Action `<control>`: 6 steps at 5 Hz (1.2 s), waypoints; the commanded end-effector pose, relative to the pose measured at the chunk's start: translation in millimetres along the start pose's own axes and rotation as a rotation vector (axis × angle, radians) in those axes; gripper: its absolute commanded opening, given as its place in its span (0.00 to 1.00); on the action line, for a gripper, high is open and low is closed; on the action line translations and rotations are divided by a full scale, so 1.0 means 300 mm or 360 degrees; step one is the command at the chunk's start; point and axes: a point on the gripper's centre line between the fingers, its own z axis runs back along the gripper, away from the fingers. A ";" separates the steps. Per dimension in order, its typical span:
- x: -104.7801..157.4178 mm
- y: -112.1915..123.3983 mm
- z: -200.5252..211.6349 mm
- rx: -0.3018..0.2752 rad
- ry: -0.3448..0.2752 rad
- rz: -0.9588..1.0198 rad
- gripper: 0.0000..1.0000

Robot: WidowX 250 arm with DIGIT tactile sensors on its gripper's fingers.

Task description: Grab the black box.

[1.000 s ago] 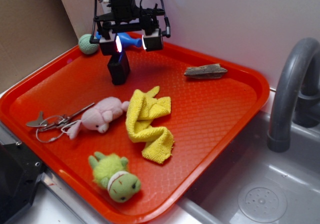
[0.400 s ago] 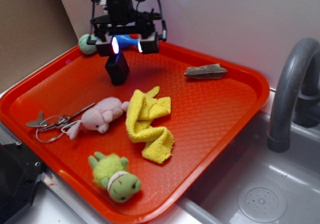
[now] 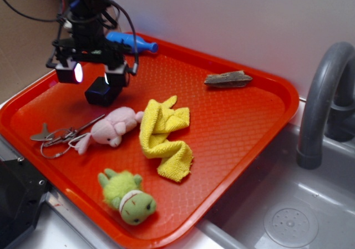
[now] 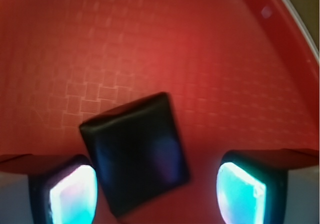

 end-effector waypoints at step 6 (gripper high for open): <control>0.078 -0.110 -0.146 0.0042 -0.0001 -0.0673 0.07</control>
